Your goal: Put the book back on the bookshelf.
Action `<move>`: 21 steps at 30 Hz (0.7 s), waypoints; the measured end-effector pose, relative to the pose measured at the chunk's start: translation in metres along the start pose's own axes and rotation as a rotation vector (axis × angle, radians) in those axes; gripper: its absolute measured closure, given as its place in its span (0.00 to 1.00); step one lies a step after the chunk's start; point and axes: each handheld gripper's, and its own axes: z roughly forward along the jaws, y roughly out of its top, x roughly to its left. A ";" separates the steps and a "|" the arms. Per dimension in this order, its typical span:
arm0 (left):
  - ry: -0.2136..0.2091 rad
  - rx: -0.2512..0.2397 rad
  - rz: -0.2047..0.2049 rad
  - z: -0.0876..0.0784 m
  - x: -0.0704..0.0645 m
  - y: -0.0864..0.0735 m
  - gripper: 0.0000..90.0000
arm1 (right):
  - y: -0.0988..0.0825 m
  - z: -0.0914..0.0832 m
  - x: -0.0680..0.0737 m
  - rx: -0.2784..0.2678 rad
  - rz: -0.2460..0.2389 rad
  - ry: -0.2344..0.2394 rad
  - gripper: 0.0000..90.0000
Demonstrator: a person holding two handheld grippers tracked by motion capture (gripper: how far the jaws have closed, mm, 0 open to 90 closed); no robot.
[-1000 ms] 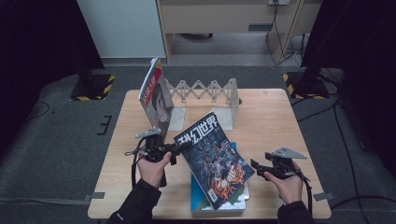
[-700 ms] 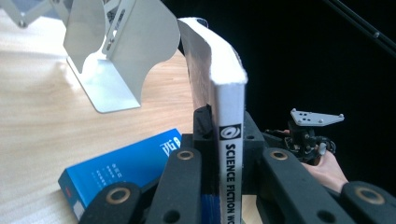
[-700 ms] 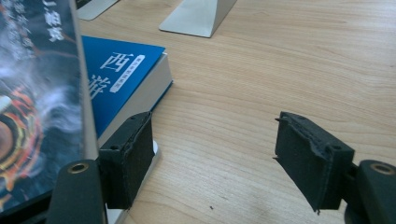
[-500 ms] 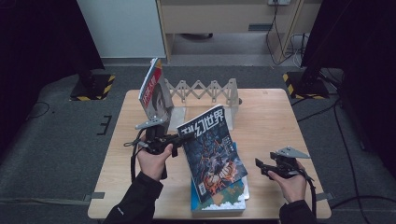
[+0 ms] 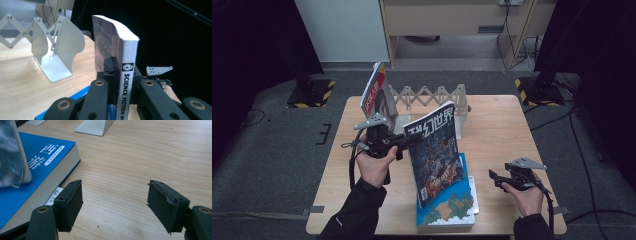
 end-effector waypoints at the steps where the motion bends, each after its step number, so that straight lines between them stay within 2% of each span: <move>1: 0.000 -0.004 0.005 -0.001 -0.001 0.003 0.91 | 0.000 0.000 0.000 0.000 0.000 0.000 0.31; 9: 0.053 -0.025 0.062 -0.010 -0.006 0.021 0.91 | -0.004 0.002 -0.006 0.022 -0.001 -0.007 0.31; 14: 0.084 -0.057 0.061 -0.020 0.001 0.030 0.91 | -0.005 0.003 -0.010 0.034 0.002 -0.014 0.30; 21: 0.174 -0.100 0.068 -0.036 0.013 0.043 0.91 | -0.008 0.005 -0.014 0.044 0.002 -0.020 0.29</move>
